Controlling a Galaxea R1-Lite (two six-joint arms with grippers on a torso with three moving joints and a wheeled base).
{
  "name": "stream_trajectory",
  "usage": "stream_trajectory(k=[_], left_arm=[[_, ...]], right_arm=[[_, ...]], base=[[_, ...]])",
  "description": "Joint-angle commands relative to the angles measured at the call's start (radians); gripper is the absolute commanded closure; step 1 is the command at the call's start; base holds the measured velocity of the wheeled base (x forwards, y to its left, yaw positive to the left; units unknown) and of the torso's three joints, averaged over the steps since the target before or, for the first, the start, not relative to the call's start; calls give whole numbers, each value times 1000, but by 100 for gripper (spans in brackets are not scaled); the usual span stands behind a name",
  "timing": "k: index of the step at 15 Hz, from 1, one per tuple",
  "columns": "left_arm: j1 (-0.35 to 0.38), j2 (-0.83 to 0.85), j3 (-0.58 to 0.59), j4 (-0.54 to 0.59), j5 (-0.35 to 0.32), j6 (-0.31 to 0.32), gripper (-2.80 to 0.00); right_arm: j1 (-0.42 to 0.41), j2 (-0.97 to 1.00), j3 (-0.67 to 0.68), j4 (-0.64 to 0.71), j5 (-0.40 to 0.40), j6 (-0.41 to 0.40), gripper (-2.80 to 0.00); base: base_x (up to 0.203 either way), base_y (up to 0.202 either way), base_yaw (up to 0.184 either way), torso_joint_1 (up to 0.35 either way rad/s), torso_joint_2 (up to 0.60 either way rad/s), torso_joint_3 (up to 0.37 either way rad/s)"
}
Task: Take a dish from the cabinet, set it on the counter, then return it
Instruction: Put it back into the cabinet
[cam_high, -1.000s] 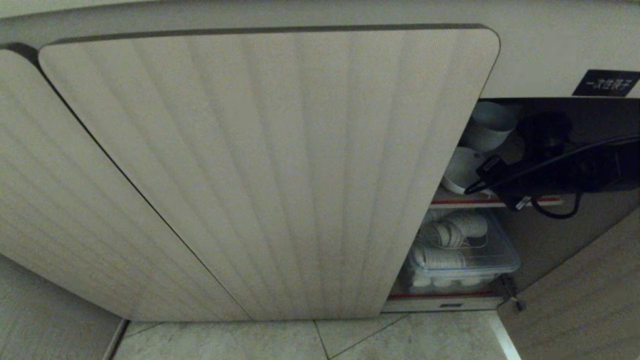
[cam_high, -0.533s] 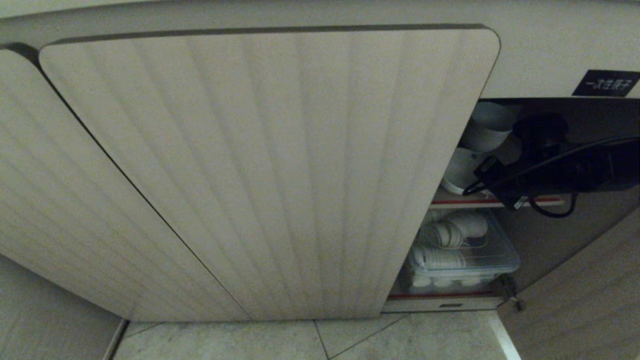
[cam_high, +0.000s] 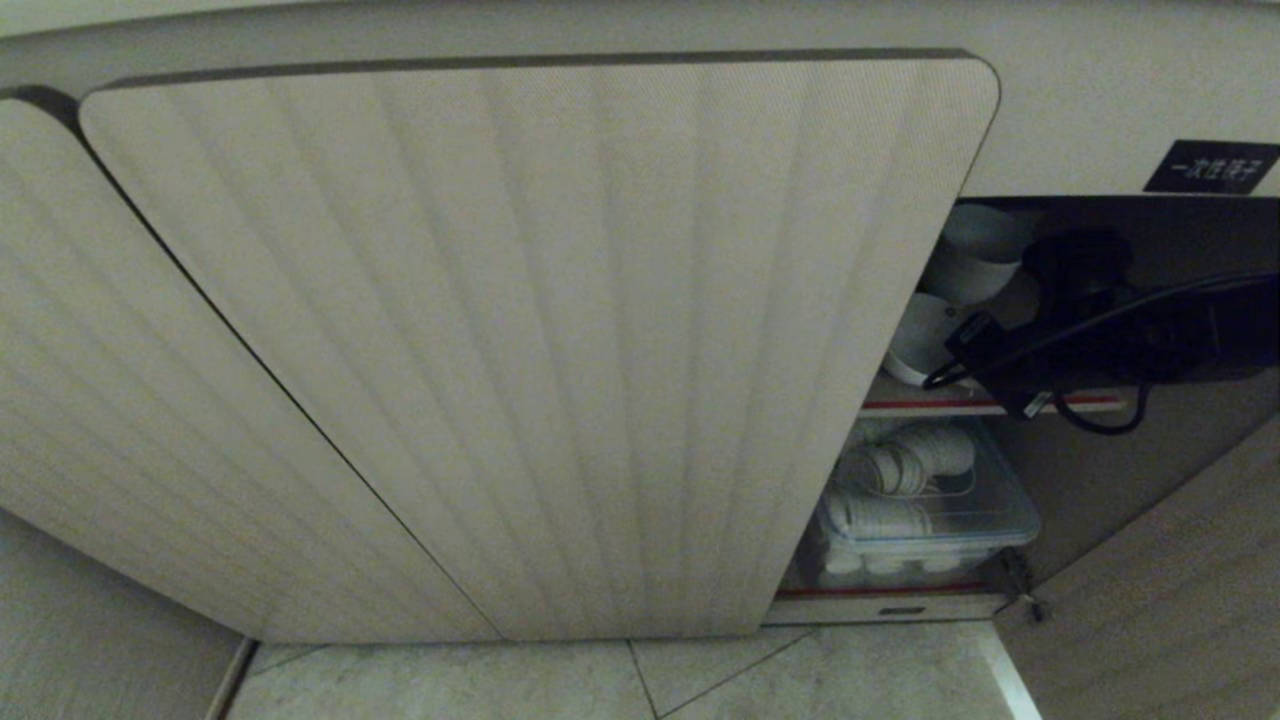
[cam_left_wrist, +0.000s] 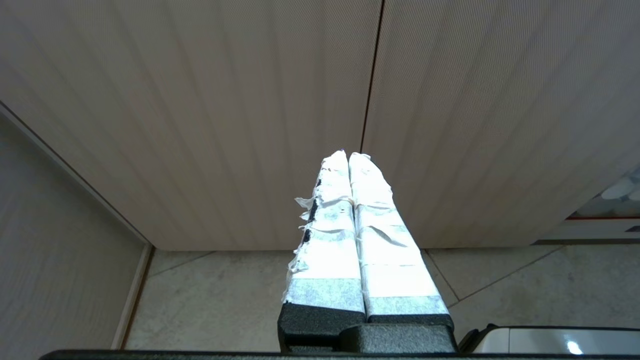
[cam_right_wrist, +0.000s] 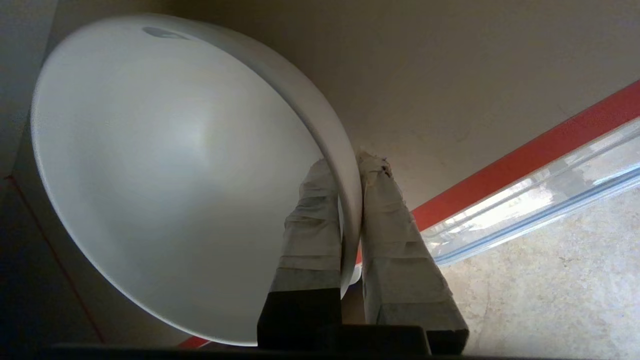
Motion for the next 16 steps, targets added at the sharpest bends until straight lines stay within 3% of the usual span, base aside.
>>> stream_trajectory(k=[1, 16], left_arm=[[0, 0, 0, -1, 0, 0, 0], [0, 0, 0, -1, 0, 0, 0]], right_arm=[[0, 5, 0, 1, 1, 4, 0], [0, -1, -42, 66, 1, 5, 0]], base=[[0, 0, 0, 0, 0, 0], [0, 0, 0, 0, 0, 0]])
